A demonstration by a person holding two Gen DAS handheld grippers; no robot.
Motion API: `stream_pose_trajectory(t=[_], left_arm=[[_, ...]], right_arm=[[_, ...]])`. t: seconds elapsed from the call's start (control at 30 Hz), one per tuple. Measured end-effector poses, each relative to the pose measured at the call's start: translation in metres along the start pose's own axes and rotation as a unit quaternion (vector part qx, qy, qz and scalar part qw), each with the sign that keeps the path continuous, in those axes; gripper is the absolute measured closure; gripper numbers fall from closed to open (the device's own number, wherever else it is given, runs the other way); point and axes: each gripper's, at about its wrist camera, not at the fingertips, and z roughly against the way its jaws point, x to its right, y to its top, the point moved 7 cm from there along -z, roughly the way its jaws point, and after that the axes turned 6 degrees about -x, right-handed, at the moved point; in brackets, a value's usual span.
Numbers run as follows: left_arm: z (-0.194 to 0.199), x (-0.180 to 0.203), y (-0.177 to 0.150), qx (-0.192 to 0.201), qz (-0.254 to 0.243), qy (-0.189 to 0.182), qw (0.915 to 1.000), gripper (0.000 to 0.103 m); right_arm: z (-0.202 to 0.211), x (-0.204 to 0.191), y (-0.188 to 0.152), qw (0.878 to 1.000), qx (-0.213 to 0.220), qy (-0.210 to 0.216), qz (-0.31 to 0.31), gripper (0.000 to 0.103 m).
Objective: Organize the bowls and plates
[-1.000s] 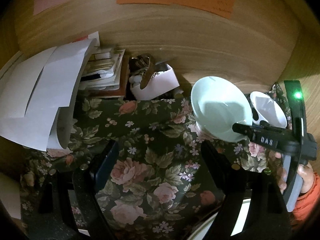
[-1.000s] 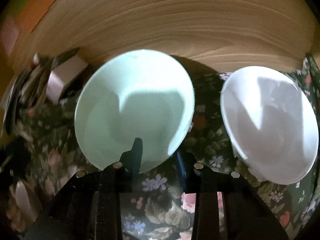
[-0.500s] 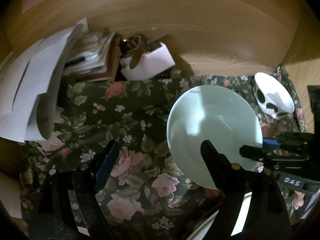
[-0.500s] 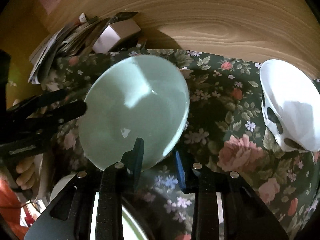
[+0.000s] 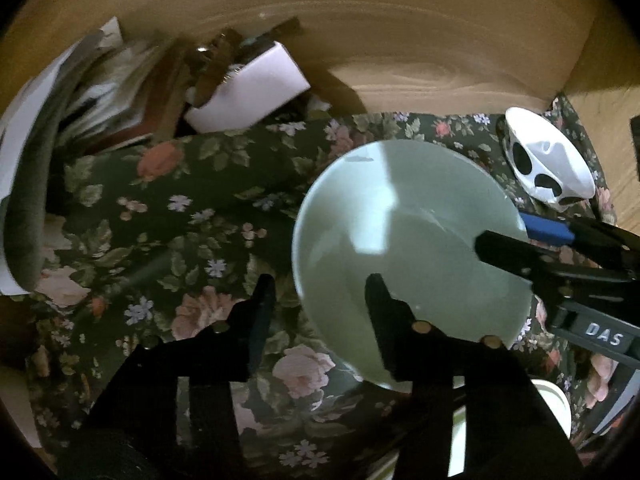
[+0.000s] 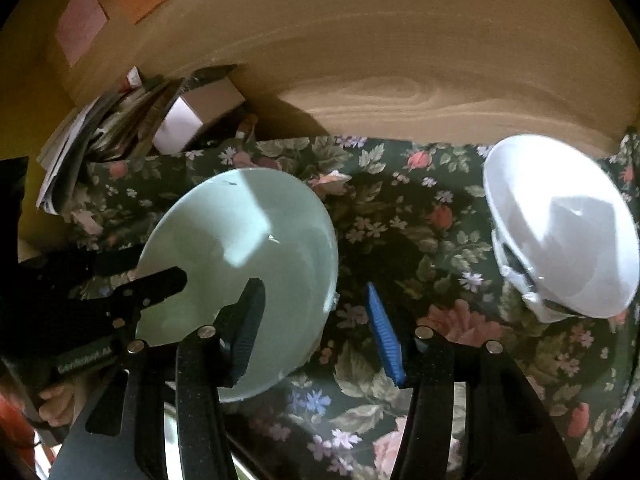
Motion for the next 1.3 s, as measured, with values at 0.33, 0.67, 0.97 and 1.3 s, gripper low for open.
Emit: stream_pose_trajectory(t=[0.33,0.67,0.97,1.3], left_arm=[[-0.012,0.008,-0.001,-0.014,-0.002,-0.012,0.9998,0.077],[-0.005,0.011,-0.004,-0.007,-0.007,-0.022,0.9997,0.078],[0.026,0.012,-0.008,0.026,0.000,-0.031,0.9992,0.078],[0.071,0.003,-0.021,0.071,0.015,-0.032,0.9968,0.078]], right_arm=[[-0.023,-0.001,-0.002,0.999,-0.021,0.031,-0.011,0.082],[-0.016,-0.006,-0.009,1.000,-0.011,0.021,-0.006,0.082],[0.018,-0.015,-0.005,0.999,0.029,0.013,0.005,0.082],[0.059,-0.038,-0.008,0.997,0.070,0.018,0.027,0.082]])
